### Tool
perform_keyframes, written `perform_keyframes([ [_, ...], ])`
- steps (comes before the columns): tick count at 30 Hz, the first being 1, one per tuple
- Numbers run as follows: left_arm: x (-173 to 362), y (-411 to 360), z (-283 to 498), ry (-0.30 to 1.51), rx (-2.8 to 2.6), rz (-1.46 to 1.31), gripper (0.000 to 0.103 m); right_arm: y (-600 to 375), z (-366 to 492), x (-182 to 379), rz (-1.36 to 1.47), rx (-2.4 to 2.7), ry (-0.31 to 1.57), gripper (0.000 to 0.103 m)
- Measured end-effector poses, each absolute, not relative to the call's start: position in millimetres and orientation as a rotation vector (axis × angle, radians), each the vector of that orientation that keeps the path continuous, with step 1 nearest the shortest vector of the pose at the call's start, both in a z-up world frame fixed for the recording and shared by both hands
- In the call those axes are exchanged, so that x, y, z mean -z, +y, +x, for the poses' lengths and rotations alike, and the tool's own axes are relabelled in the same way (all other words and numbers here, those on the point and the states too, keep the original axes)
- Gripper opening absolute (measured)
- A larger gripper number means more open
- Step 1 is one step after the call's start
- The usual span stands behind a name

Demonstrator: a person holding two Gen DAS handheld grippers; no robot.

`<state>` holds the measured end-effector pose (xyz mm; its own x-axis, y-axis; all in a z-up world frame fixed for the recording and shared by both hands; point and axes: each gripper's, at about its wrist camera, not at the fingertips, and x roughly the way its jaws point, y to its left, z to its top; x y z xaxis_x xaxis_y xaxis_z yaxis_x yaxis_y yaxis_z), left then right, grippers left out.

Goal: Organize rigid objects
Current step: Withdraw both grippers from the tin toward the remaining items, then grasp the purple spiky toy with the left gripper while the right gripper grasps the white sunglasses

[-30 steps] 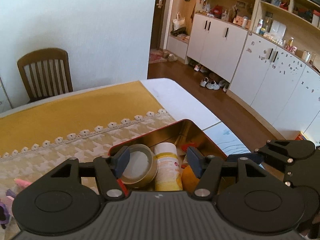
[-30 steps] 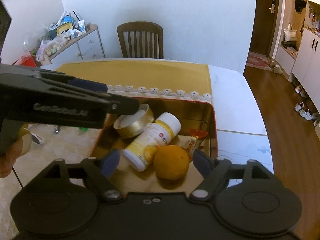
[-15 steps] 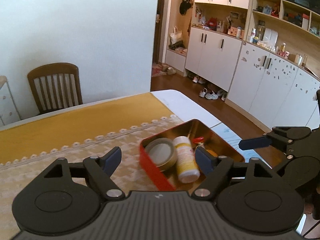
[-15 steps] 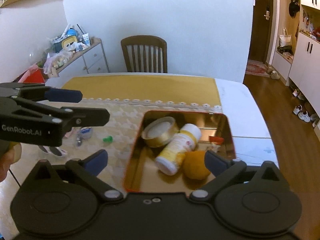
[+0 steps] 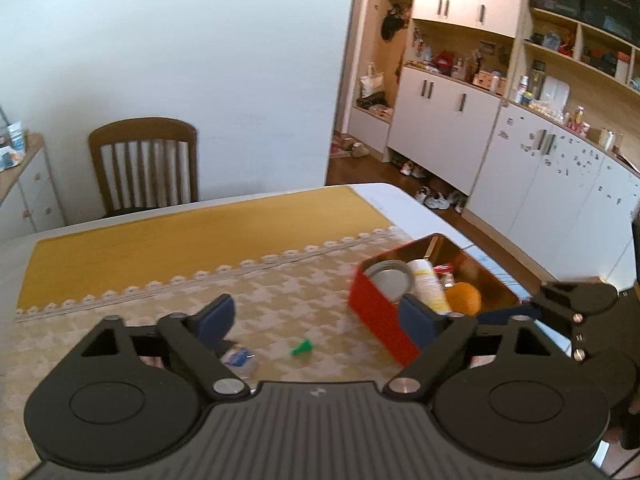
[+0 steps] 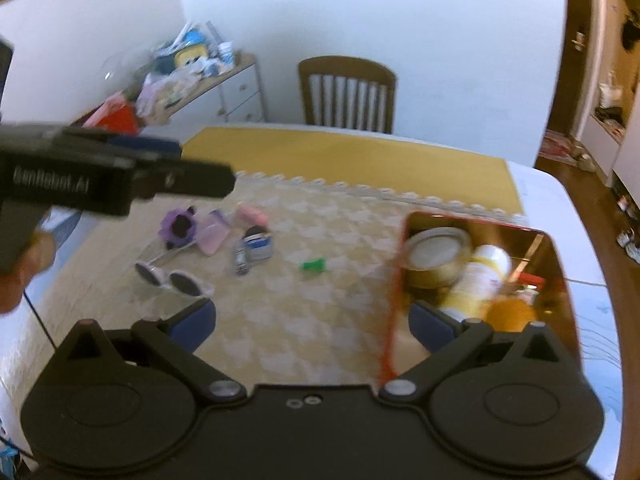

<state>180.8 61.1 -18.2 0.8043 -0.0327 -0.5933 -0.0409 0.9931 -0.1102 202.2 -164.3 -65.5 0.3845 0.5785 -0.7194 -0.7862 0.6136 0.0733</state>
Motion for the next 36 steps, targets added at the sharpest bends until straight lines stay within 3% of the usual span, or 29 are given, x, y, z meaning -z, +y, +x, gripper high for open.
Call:
perform_keyframes([
  [3, 21, 82, 173, 0.625, -0.026, -0.143, 0.102, -143, 192, 69, -0.331, -0.926, 0.79, 0.103],
  [19, 68, 163, 160, 0.683, -0.201, -0.133, 0.103, -39, 169, 109, -0.414, -0.929, 0.787, 0.102],
  [26, 95, 183, 166, 0.715, -0.216, -0.148, 0.103, -10, 169, 134, -0.435, -0.86, 0.806, 0.093],
  [31, 113, 186, 176, 0.736, -0.243, -0.123, 0.103, -2, 173, 145, -0.401, -0.85, 0.833, 0.093],
  [36, 125, 189, 183, 0.748, -0.238, -0.109, 0.103, 3, 175, 157, -0.402, -0.826, 0.87, 0.082],
])
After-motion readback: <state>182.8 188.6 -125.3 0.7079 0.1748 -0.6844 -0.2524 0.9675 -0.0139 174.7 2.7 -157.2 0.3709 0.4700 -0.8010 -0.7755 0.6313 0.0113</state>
